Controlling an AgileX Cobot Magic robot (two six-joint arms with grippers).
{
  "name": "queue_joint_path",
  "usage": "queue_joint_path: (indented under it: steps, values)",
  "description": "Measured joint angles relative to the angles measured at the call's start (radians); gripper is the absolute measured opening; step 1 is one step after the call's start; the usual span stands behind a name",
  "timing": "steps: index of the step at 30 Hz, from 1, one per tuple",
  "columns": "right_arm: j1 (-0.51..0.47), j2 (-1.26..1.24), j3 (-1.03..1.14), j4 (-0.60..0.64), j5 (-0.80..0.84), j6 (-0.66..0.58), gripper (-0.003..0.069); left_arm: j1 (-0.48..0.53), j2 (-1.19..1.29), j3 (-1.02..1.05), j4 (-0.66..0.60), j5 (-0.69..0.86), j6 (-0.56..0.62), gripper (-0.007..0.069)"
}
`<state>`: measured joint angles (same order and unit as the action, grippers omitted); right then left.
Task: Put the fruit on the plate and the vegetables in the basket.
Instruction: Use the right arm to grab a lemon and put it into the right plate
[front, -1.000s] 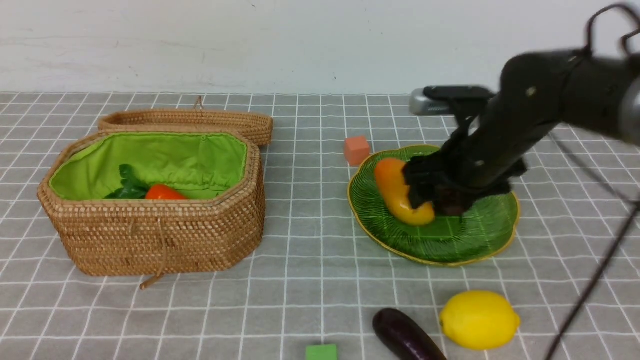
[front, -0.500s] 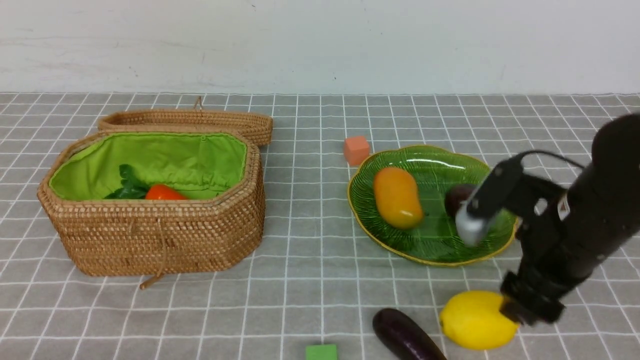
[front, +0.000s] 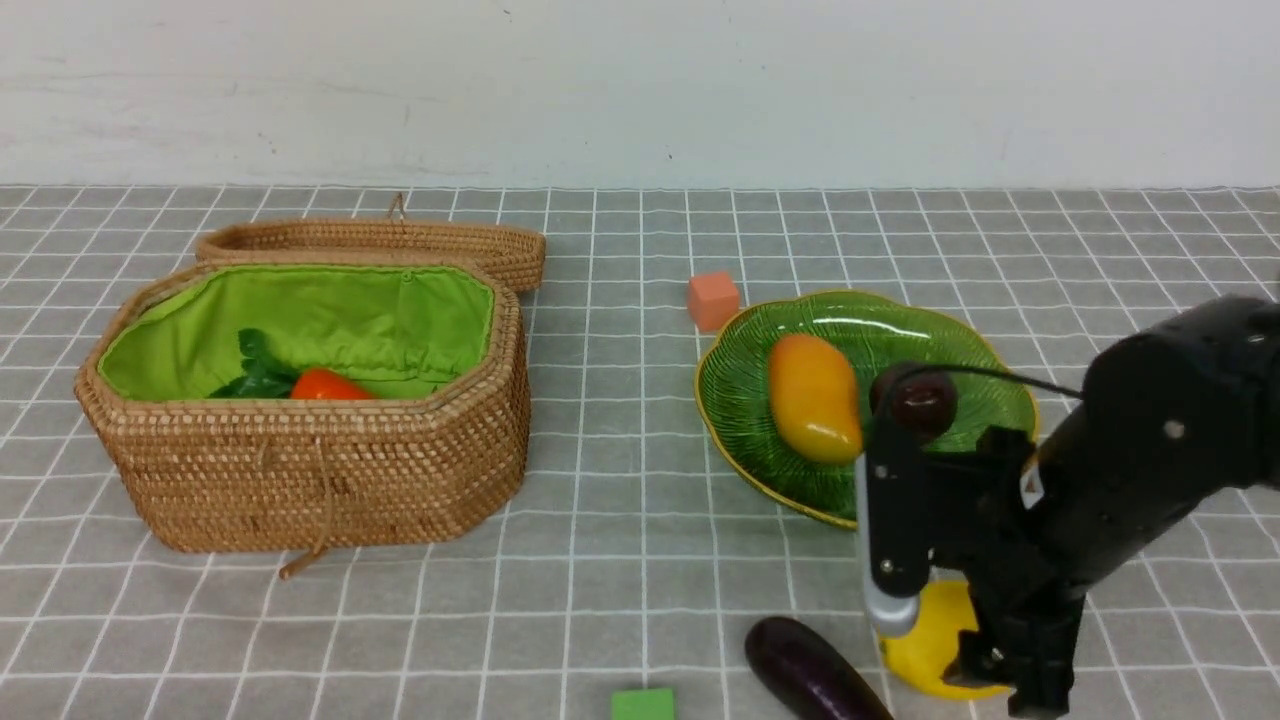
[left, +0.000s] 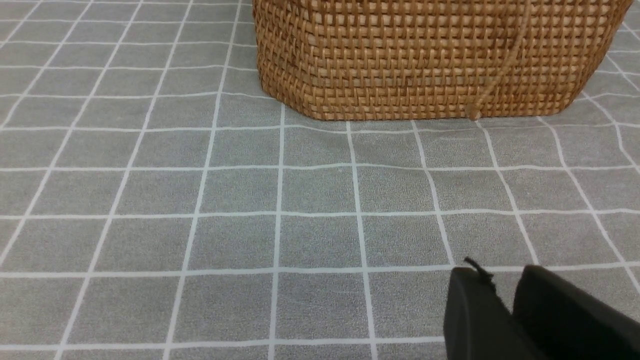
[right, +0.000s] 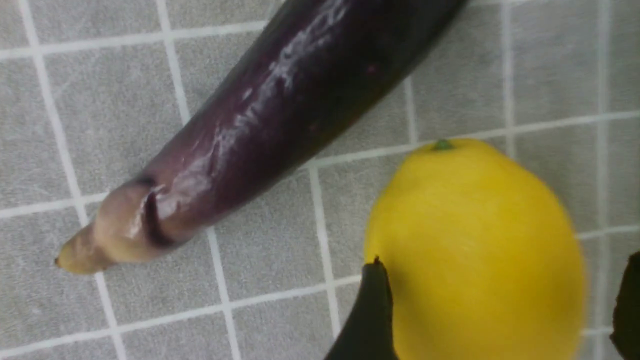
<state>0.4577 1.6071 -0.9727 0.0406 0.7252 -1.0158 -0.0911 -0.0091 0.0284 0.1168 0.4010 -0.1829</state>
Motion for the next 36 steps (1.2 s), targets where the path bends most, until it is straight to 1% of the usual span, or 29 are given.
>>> queue_joint_path:
  steps: [3,6,9,11,12,13,15,17,19,23,25,30,32,36]
  values:
    - [0.000,0.045,-0.004,-0.001,-0.006,-0.001,0.0589,0.000,0.000,0.000,0.000,0.000,0.000,0.0134]
    - [0.001,0.050,-0.015,-0.001,0.013,-0.001,0.0558,0.000,0.000,0.000,0.000,0.000,0.000,0.0135]
    - [0.001,0.050,-0.026,-0.001,0.052,0.000,0.0557,0.000,0.000,0.000,0.000,0.000,0.000,0.0138]
    - [0.001,0.050,-0.050,0.008,0.119,0.018,0.0557,0.000,0.000,0.000,0.000,0.000,0.000,0.0141]
    - [0.001,0.050,-0.053,0.010,0.124,0.018,0.0557,0.000,0.000,0.000,0.000,0.000,0.000,0.0141]
    - [0.001,0.044,-0.090,0.033,0.163,0.037,0.0557,0.000,0.000,0.000,0.000,0.000,0.000,0.0142]
    - [-0.004,0.039,-0.121,0.057,0.187,0.043,0.0557,0.000,0.000,0.000,0.000,0.000,0.000,0.0143]
    - [-0.028,0.034,-0.194,0.116,0.219,0.065,0.0557,0.000,0.000,0.000,0.000,0.000,0.000,0.0143]
    - [-0.060,0.034,-0.238,0.166,0.215,0.104,0.0557,0.000,0.000,0.000,0.000,0.000,0.000,0.0143]
    - [-0.137,0.033,-0.271,0.247,0.111,0.203,0.0557,0.000,0.000,0.000,0.000,0.000,0.000,0.0143]
    - [-0.192,0.039,-0.273,0.305,-0.009,0.285,0.0557,0.000,0.000,0.000,0.000,0.000,0.000,0.0143]
    - [-0.218,0.087,-0.274,0.345,-0.170,0.358,0.0557,0.000,0.000,0.000,0.000,0.000,0.000,0.0143]
    - [-0.218,0.125,-0.274,0.349,-0.210,0.378,0.0557,0.000,0.000,0.000,0.000,0.000,0.000,0.0143]
    - [-0.218,0.168,-0.274,0.349,-0.235,0.409,0.0557,0.000,0.000,0.000,0.000,0.000,0.000,0.0143]
